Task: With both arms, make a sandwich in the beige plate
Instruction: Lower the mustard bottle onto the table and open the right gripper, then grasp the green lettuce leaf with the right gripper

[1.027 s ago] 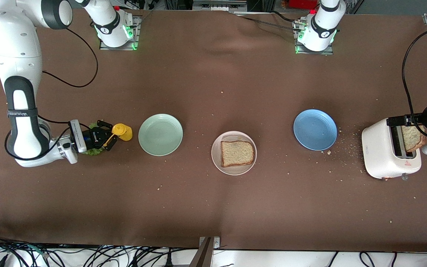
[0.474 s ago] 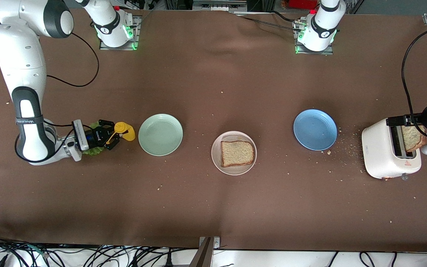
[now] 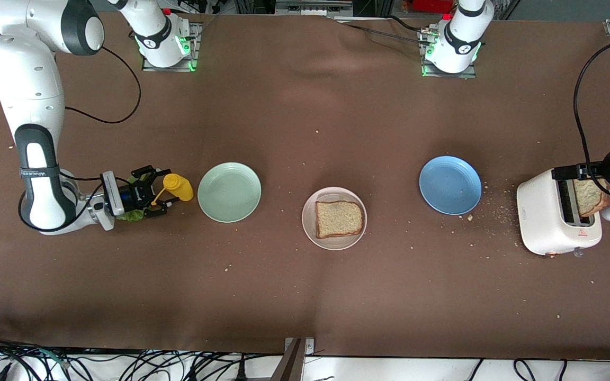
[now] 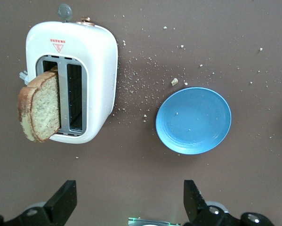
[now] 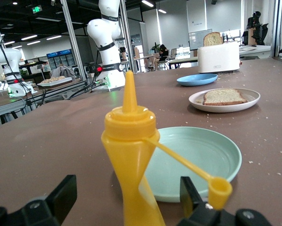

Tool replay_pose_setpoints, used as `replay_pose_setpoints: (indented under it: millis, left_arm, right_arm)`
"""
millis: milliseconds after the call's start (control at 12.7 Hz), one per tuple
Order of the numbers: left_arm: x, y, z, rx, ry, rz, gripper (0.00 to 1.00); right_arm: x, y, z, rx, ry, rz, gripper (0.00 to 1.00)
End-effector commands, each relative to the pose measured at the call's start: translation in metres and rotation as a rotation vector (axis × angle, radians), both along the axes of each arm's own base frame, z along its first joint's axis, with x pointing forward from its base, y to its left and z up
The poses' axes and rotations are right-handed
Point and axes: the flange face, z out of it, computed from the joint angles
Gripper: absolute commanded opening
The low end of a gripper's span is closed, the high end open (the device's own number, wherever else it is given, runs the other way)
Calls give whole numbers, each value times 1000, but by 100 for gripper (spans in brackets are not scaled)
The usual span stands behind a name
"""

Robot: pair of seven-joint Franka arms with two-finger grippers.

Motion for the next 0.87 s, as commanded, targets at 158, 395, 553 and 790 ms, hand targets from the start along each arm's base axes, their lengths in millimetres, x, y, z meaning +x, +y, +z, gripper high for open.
replay_pose_setpoints:
  millis: [158, 395, 553, 790]
  left_arm:
    - [-6, -2, 4, 33, 10, -14, 100]
    - [-6, -2, 4, 33, 10, -14, 100]
    - [-6, -2, 4, 33, 10, -14, 100]
    - [-6, -2, 4, 33, 10, -14, 100]
  right_arm:
    - [7, -49, 25, -174, 148, -73, 96]
    - [20, -65, 76, -394, 261, -144, 95]
    - [27, -69, 115, -592, 322, -201, 95]
    - [33, -73, 159, -895, 424, -318, 91]
